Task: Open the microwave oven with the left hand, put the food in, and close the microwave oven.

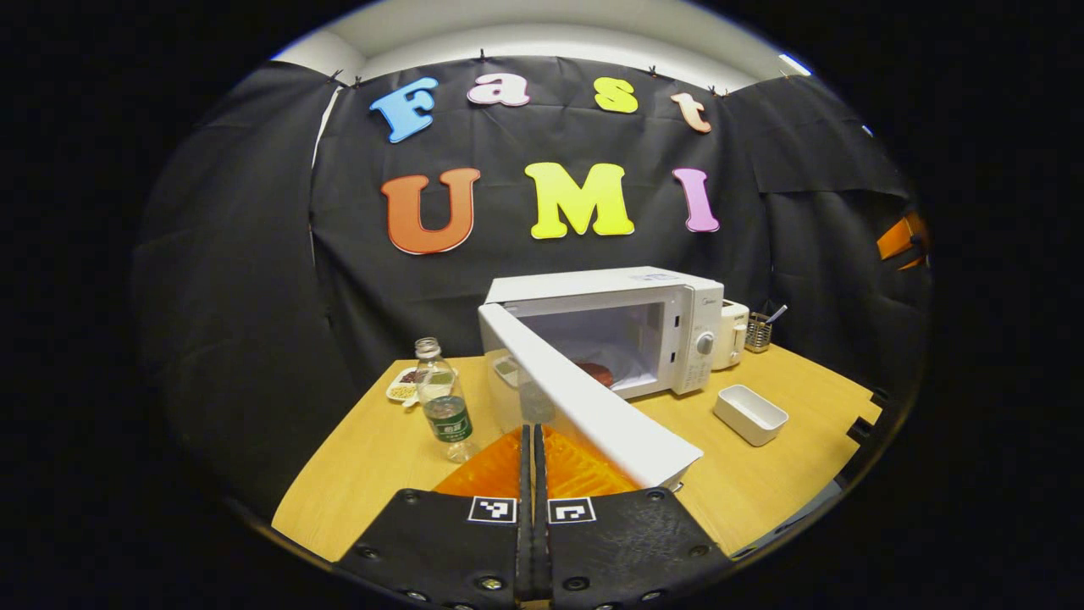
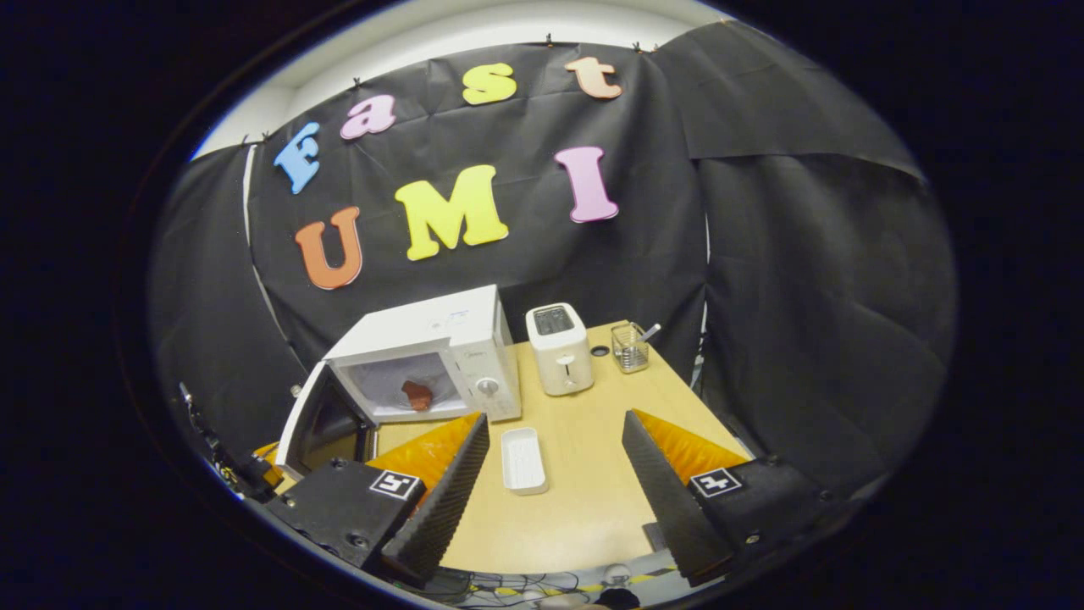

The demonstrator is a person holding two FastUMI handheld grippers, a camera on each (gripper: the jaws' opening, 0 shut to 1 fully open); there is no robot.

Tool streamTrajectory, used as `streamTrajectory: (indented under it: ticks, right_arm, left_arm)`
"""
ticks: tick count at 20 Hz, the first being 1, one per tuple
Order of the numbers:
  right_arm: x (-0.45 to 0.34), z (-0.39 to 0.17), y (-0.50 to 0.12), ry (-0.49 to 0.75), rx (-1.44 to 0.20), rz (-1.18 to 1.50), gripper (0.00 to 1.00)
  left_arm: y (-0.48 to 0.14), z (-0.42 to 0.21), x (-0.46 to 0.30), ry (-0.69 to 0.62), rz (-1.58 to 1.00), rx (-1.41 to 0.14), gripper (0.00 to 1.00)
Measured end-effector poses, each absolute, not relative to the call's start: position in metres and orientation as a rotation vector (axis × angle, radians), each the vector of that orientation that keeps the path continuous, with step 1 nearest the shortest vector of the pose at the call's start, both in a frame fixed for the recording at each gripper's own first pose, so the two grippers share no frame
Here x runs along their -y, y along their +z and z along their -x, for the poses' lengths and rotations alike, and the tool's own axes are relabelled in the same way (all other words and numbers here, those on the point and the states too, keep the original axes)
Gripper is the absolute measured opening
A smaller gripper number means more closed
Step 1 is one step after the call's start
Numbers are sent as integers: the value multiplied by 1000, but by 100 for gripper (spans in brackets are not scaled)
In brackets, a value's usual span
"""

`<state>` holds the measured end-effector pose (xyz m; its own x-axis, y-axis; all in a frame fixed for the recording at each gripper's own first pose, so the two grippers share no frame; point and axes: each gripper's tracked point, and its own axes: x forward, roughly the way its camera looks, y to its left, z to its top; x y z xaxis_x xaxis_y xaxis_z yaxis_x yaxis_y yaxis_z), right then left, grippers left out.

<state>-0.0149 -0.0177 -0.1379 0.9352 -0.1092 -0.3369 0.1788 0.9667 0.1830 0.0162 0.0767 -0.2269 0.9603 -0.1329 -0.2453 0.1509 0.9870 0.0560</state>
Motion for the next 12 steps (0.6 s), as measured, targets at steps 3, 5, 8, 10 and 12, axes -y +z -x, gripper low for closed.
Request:
streamTrajectory:
  ticks: [3, 5, 8, 10, 12]
  right_arm:
    - [35, 16, -140, -170, -335, -221, 100]
    - [47, 17, -142, -188, -336, -222, 100]
    - [66, 19, -144, -215, -341, -228, 100]
    - [81, 19, -146, -237, -344, -230, 100]
    - [91, 16, -146, -253, -344, -238, 100]
  left_arm:
    - [-228, -30, -46, -192, -59, -241, 0]
    - [-231, -40, -28, -218, -61, -249, 0]
    - [-243, -52, -3, -251, -67, -276, 0]
    - [-248, -61, 14, -271, -70, -286, 0]
    - [-251, -70, 32, -294, -66, -290, 0]
